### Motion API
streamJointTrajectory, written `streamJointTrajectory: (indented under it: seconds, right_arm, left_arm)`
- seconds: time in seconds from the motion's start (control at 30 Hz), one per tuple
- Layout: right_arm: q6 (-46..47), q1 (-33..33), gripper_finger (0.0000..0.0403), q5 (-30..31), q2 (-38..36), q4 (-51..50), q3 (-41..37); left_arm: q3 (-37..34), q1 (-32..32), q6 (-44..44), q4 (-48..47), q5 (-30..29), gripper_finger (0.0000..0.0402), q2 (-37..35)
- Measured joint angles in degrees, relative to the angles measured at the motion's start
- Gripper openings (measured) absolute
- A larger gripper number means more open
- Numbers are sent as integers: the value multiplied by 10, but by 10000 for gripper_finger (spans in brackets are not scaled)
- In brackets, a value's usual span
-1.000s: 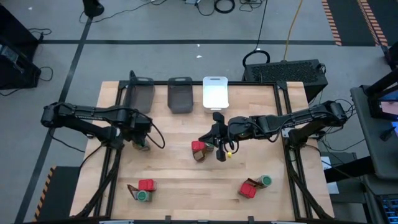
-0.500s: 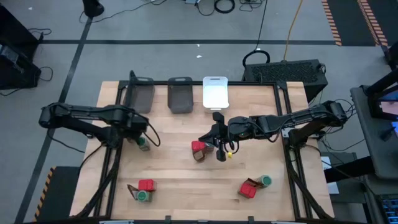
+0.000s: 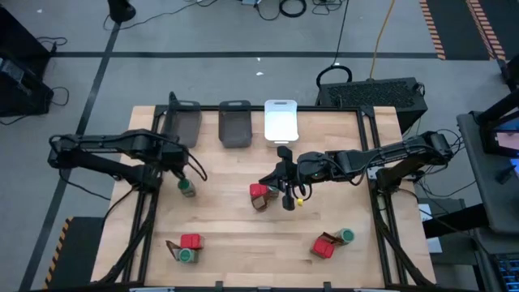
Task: Sort spices by type
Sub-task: Put the top left brown seasoning sachet into the left black bin
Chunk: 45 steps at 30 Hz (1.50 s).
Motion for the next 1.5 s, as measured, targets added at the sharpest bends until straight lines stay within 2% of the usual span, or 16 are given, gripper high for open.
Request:
streamJointTrajectory:
  seconds: [0.27,0.43,0.67,1.13,1.3,1.5]
  right_arm:
    - [0,0,0,0,0,0,0]
    - [0,0,0,0,0,0,0]
    - [0,0,0,0,0,3,0]
    - [0,0,0,0,0,10,0]
    - [0,0,0,0,0,10,0]
    - [0,0,0,0,0,10,0]
  left_arm:
    - [50,25,-1,0,-123,0,-1]
    - [68,59,-1,19,-156,0,-1]
    - [81,115,-1,86,-173,0,-1]
    - [81,293,1,230,-173,0,6]
    - [81,355,38,288,-173,0,38]
    - [81,397,99,327,-171,0,108]
